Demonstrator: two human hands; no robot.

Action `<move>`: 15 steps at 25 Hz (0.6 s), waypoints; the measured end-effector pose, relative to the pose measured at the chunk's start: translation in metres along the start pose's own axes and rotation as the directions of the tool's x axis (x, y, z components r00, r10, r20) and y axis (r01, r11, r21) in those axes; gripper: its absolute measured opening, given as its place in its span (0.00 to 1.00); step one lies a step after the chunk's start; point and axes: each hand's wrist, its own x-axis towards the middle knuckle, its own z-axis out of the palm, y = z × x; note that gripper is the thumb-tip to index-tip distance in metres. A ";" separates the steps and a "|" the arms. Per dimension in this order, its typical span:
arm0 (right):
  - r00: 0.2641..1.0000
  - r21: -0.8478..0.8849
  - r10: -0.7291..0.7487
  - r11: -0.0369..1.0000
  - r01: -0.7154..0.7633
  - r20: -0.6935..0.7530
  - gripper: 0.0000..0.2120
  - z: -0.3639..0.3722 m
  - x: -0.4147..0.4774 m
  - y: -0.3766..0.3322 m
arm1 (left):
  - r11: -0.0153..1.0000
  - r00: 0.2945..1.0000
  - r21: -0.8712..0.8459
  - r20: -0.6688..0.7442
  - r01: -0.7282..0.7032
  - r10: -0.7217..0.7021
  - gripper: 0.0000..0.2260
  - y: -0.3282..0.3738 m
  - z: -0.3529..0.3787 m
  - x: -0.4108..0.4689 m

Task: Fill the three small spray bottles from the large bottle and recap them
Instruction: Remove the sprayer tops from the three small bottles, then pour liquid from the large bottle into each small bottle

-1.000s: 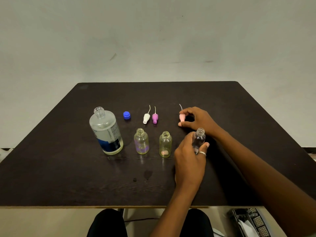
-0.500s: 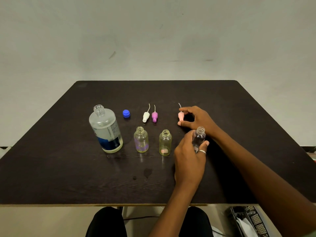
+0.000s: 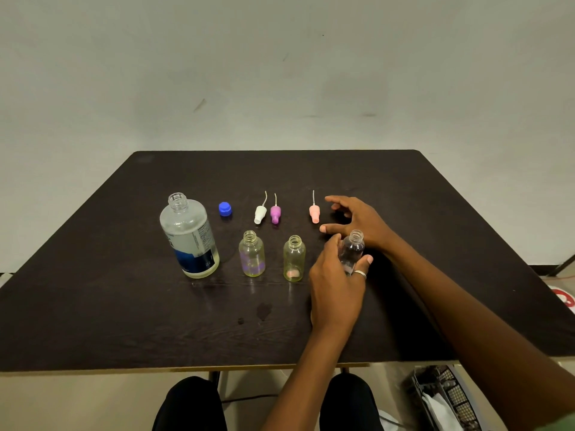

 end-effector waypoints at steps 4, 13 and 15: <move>0.998 0.123 0.061 0.991 -0.062 0.017 0.35 -0.013 -0.013 -0.004 | 0.999 0.998 -0.011 0.047 0.032 -0.031 0.28 0.005 -0.004 -0.001; 0.993 0.068 0.054 0.997 -0.047 -0.106 0.20 -0.064 -0.043 -0.054 | 0.995 0.991 0.017 0.093 0.095 -0.096 0.35 0.011 -0.015 -0.016; 0.991 0.062 0.043 0.997 -0.035 -0.130 0.18 -0.071 -0.048 -0.073 | 0.993 0.990 0.028 0.087 0.113 -0.115 0.35 0.013 -0.024 -0.028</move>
